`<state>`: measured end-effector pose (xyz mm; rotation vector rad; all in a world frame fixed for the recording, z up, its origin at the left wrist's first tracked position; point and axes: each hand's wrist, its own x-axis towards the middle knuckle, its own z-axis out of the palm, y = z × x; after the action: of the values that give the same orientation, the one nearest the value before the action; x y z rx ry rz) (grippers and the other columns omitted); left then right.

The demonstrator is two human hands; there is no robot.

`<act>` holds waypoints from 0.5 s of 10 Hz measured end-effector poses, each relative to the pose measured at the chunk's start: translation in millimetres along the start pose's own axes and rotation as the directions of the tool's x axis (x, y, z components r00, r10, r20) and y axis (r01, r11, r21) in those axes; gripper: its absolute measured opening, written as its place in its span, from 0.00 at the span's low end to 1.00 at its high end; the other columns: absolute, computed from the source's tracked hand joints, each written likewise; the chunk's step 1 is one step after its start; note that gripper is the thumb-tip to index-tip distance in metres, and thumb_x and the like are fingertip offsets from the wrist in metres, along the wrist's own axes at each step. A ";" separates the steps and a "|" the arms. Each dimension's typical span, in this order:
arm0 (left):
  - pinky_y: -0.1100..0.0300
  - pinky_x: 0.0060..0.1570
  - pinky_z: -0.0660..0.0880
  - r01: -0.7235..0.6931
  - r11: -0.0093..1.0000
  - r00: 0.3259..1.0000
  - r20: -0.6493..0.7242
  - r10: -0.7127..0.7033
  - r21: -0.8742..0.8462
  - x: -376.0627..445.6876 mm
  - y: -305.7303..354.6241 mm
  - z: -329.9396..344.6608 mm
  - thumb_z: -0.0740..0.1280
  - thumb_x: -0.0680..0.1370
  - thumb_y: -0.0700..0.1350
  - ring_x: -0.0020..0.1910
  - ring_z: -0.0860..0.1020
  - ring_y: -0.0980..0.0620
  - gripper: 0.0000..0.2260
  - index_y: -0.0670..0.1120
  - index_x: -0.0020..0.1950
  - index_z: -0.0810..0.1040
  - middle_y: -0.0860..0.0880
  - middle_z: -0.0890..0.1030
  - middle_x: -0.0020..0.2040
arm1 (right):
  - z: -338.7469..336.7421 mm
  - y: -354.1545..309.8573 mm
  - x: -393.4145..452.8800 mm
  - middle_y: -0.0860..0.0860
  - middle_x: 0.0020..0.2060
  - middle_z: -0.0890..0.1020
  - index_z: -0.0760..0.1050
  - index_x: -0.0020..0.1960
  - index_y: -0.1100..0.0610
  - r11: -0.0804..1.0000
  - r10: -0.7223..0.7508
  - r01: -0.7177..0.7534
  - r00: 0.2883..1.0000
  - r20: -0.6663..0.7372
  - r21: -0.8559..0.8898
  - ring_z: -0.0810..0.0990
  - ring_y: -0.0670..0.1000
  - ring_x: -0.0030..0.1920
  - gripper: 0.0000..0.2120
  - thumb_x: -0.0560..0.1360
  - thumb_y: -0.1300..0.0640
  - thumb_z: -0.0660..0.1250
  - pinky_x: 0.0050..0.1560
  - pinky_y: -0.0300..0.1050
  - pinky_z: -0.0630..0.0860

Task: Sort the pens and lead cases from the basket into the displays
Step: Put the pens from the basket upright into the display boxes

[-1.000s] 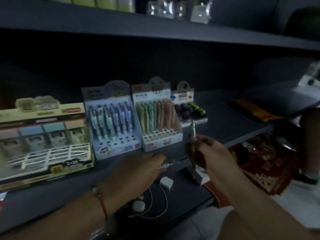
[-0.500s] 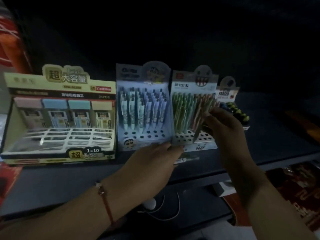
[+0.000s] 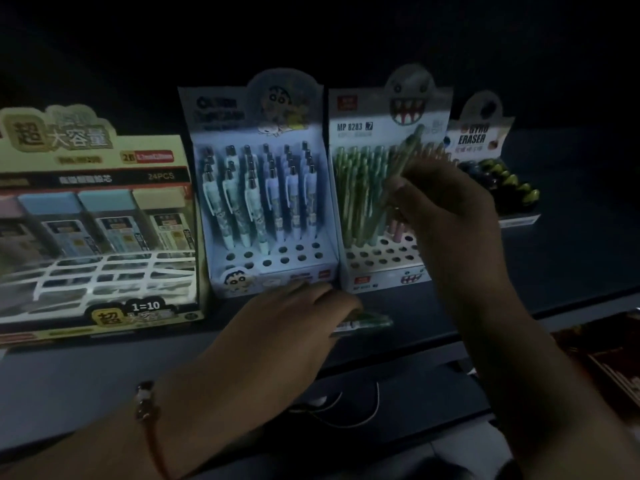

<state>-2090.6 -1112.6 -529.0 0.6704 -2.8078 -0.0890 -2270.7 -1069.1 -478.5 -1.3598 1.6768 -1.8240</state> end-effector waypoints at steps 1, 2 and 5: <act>0.68 0.45 0.71 0.011 1.000 0.995 0.099 -0.011 -0.005 2.1 -1.4 6.1 0.66 0.77 0.54 0.49 0.78 0.62 0.14 0.61 0.63 0.75 0.61 0.81 0.53 | 2.9 9.8 2.4 0.45 0.38 0.81 0.79 0.50 0.57 0.996 -0.014 0.016 1.000 0.025 -0.086 0.77 0.42 0.38 0.05 0.79 0.56 0.69 0.41 0.39 0.74; 0.71 0.40 0.68 -0.044 0.999 0.998 -0.039 0.044 -0.007 1.0 4.7 1.2 0.60 0.76 0.52 0.45 0.79 0.63 0.14 0.59 0.59 0.79 0.61 0.82 0.48 | 3.9 17.6 2.2 0.43 0.34 0.78 0.78 0.49 0.58 0.995 0.012 -0.007 0.999 0.051 -0.103 0.75 0.38 0.35 0.04 0.79 0.58 0.69 0.38 0.32 0.71; 0.74 0.39 0.59 -0.074 0.996 0.995 -0.075 0.071 -0.042 -10.4 17.4 -7.5 0.67 0.70 0.49 0.38 0.78 0.64 0.10 0.57 0.49 0.83 0.60 0.82 0.42 | 9.6 23.1 -5.0 0.42 0.35 0.78 0.78 0.52 0.59 0.990 -0.017 0.026 0.998 0.066 -0.138 0.75 0.35 0.34 0.04 0.79 0.59 0.69 0.37 0.29 0.70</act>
<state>-2087.4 -1092.4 -522.2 0.5493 -2.7475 -0.1115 -2268.8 -1077.1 -502.6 -1.4820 1.7908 -1.6828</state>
